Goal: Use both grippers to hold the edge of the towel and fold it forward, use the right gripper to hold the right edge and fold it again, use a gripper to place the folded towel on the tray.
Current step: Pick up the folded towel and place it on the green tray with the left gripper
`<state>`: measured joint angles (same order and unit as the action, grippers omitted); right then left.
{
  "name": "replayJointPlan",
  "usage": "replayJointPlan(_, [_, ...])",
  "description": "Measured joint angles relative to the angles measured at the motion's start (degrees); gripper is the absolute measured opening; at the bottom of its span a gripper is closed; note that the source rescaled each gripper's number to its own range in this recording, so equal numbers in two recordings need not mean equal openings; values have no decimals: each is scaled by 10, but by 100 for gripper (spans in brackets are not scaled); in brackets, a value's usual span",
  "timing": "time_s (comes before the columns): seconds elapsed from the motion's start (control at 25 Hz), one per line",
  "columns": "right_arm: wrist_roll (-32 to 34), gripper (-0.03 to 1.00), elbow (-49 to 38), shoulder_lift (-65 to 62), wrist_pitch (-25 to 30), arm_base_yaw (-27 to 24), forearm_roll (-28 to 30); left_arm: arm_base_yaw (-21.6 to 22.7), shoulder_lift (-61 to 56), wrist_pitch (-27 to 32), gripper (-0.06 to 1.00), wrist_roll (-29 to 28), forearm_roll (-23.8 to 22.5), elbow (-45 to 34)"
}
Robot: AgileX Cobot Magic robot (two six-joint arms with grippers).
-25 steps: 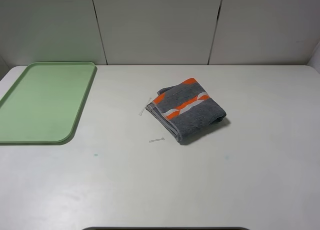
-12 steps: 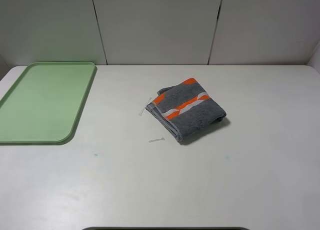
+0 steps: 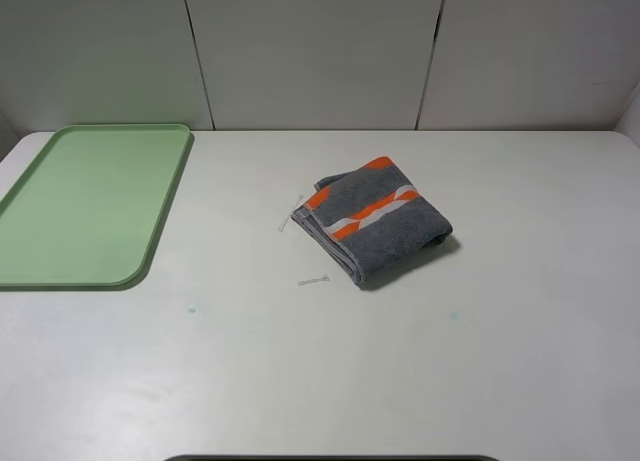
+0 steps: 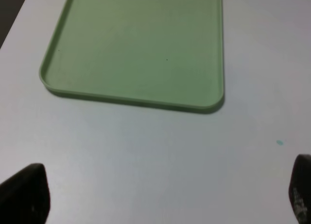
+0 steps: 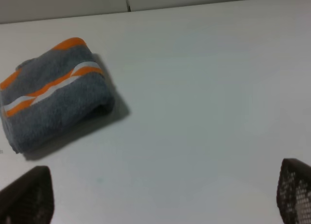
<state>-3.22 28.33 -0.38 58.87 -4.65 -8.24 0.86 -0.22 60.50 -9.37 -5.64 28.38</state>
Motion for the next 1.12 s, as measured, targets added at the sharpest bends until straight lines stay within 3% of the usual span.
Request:
replayJointPlan(0.92, [0, 100, 0, 0, 0, 0, 0, 0, 0, 2, 100, 6, 1, 1])
replayJointPlan(1.12, [0, 100, 0, 0, 0, 0, 0, 0, 47, 10, 100, 8, 12, 39])
